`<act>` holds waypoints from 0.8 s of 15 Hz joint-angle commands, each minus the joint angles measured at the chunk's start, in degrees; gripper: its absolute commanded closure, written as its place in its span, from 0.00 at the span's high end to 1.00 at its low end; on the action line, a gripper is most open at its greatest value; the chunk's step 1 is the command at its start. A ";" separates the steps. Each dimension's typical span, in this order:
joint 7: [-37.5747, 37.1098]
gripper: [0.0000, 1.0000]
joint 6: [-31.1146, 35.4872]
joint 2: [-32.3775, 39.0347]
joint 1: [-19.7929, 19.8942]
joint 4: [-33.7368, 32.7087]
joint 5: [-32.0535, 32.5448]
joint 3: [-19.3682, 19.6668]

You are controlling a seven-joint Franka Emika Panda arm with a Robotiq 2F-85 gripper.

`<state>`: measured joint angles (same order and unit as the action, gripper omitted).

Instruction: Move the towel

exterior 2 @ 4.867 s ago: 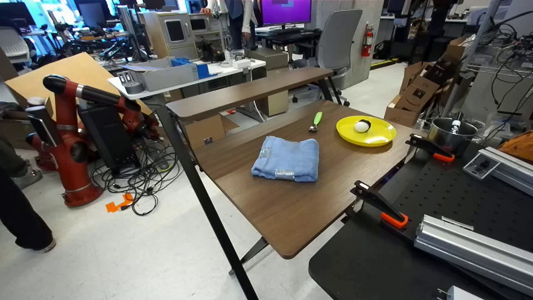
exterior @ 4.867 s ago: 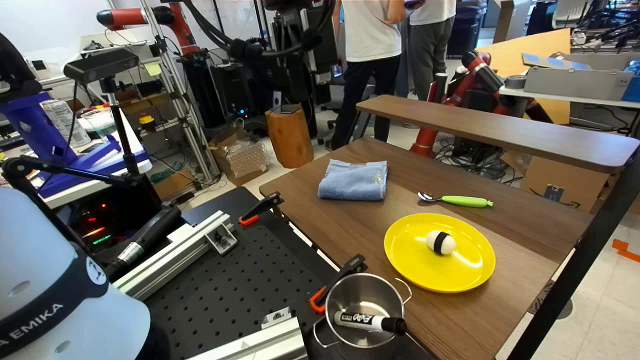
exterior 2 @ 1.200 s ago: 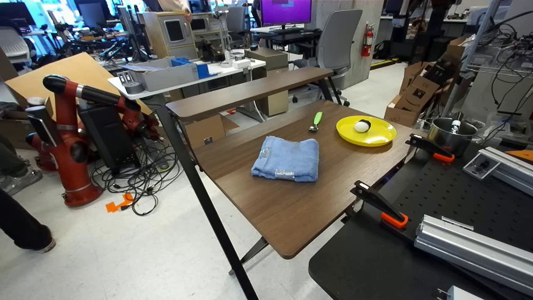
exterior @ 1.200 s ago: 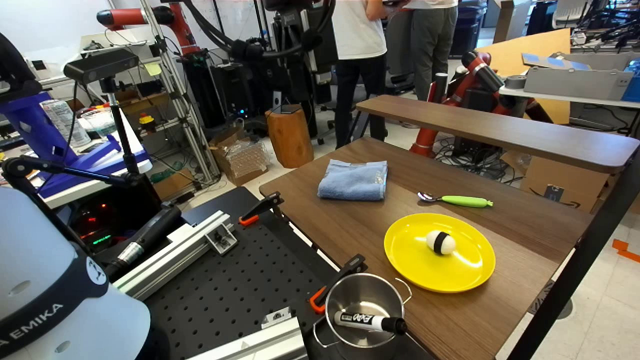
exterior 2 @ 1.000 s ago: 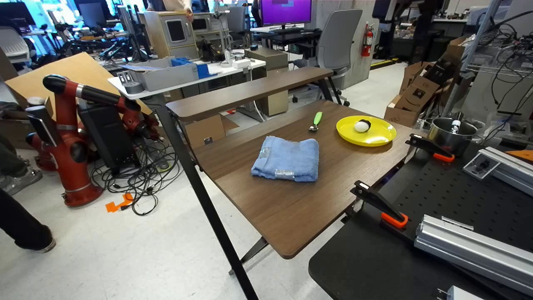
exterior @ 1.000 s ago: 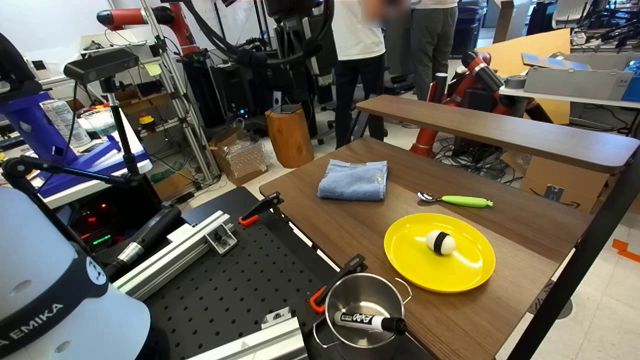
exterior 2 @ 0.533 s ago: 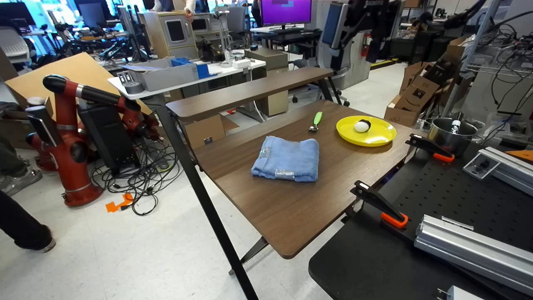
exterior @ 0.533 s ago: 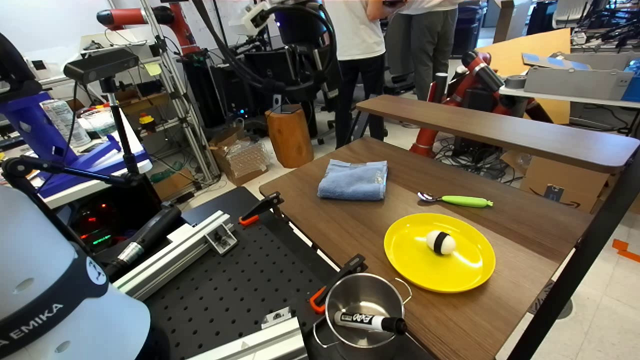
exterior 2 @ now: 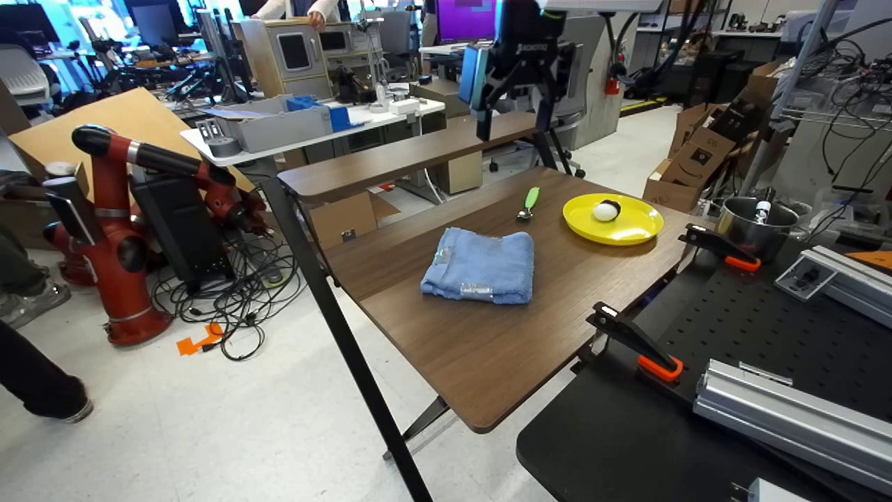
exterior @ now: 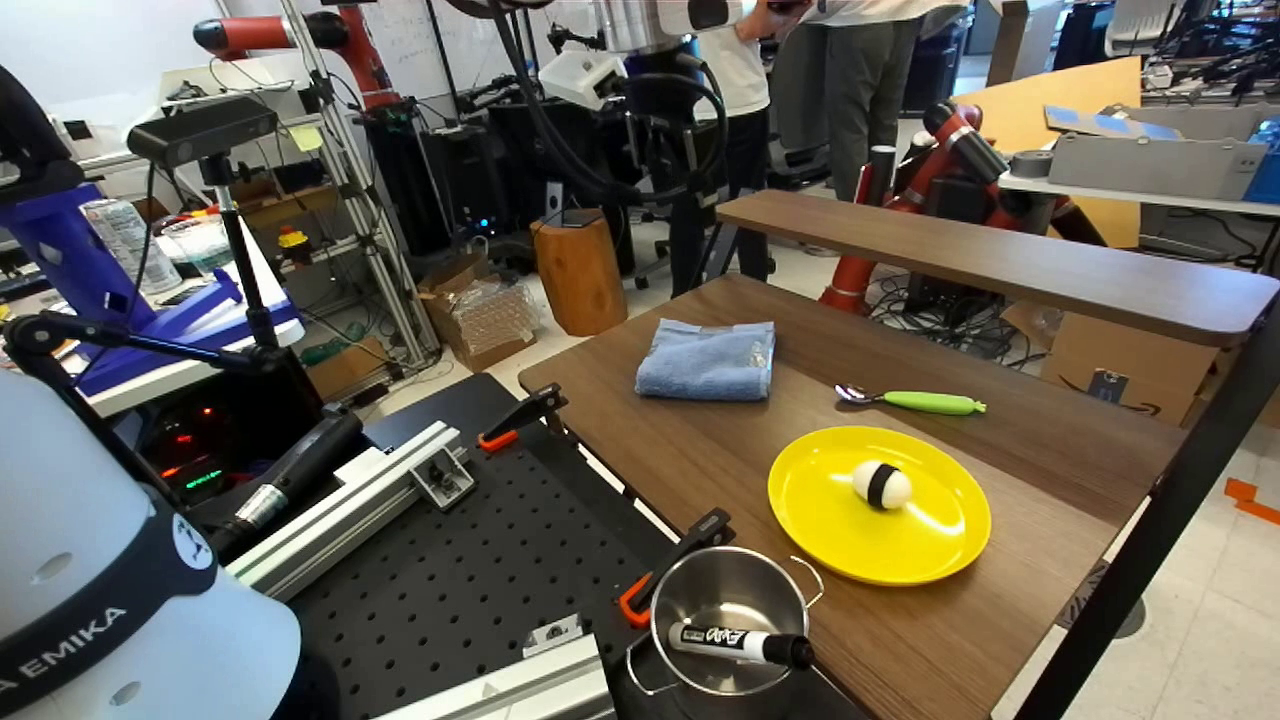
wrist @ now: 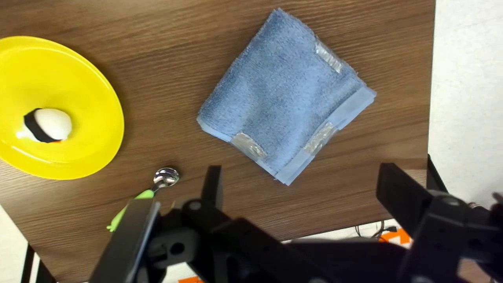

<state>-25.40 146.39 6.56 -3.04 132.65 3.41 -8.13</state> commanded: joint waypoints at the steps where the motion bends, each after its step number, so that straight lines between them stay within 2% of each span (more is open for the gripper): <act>1: -0.72 1.00 -0.76 7.83 -2.73 -8.02 -0.30 1.88; 6: -0.91 1.00 -1.49 16.27 -5.43 -16.17 -0.27 3.89; 12: -2.14 1.00 -1.50 24.10 -9.42 -22.47 0.07 6.75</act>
<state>-25.89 146.27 27.26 -9.70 114.18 3.35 -3.80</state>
